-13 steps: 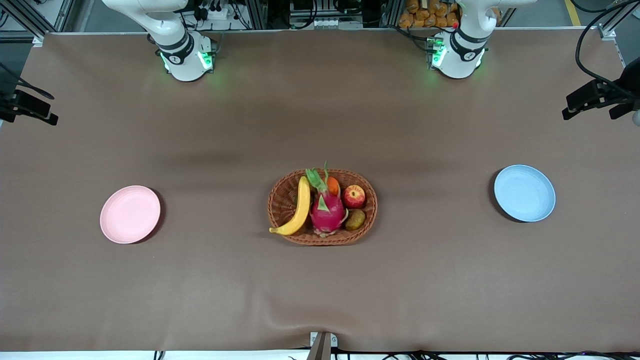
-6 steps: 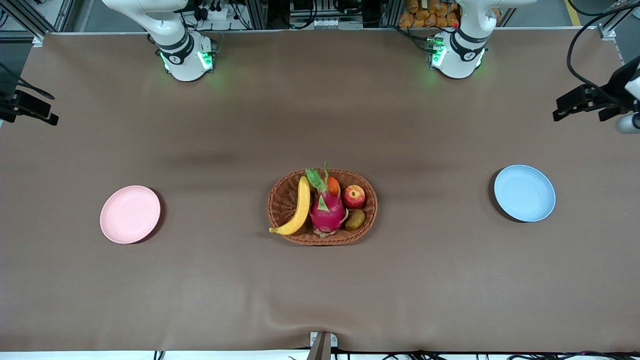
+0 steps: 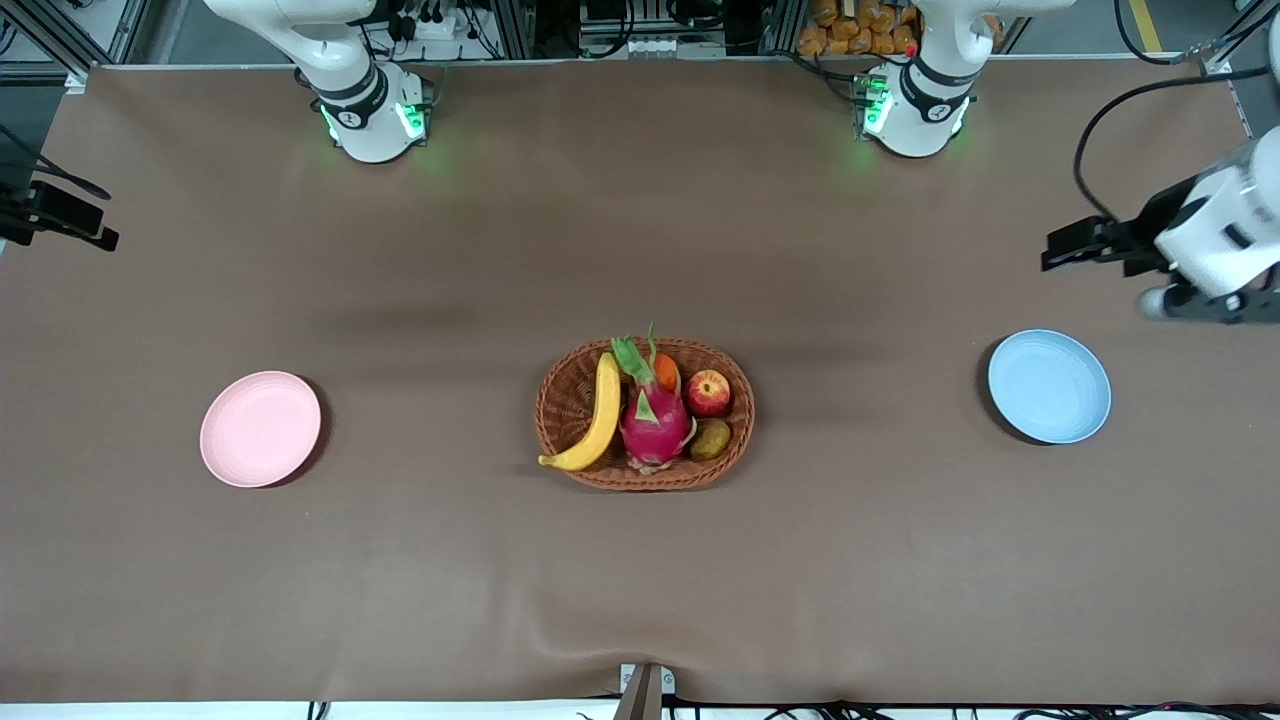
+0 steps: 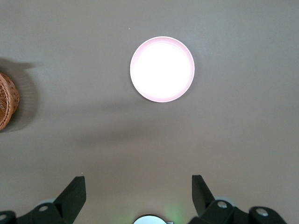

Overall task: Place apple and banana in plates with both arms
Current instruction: 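Move the left gripper over the basket above the red apple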

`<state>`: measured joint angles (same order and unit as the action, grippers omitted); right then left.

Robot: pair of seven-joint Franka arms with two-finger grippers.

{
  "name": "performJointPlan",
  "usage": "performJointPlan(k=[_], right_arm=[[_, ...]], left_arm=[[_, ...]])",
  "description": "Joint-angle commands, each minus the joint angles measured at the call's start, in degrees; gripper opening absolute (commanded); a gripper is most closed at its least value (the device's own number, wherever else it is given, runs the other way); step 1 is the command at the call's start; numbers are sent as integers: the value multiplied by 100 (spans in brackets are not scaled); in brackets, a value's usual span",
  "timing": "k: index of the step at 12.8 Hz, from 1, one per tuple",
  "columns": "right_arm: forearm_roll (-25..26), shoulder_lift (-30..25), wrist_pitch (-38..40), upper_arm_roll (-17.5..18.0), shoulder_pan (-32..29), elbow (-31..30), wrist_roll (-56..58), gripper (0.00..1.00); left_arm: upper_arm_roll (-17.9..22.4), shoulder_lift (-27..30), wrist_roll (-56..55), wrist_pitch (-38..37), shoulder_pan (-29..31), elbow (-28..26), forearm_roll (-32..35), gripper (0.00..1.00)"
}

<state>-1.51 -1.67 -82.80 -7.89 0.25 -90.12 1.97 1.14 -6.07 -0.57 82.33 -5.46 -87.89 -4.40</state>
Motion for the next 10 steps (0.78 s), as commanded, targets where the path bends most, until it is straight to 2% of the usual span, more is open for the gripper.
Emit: performJointPlan(k=[1,6,10], right_arm=[[-183,-44,-34,-2,-25,-85,-13,100],[-183,-52,-34,-2,-34,-85,-13,100],[-183,-44,-34,-2,-34,-85,-13,100]], left_arm=[[-174,-271,206,221,-51,70,-43,100],[-579,-763,636,546,-60,61,-8,100],[-1053,-1176,786,942,-77,0,9,100]])
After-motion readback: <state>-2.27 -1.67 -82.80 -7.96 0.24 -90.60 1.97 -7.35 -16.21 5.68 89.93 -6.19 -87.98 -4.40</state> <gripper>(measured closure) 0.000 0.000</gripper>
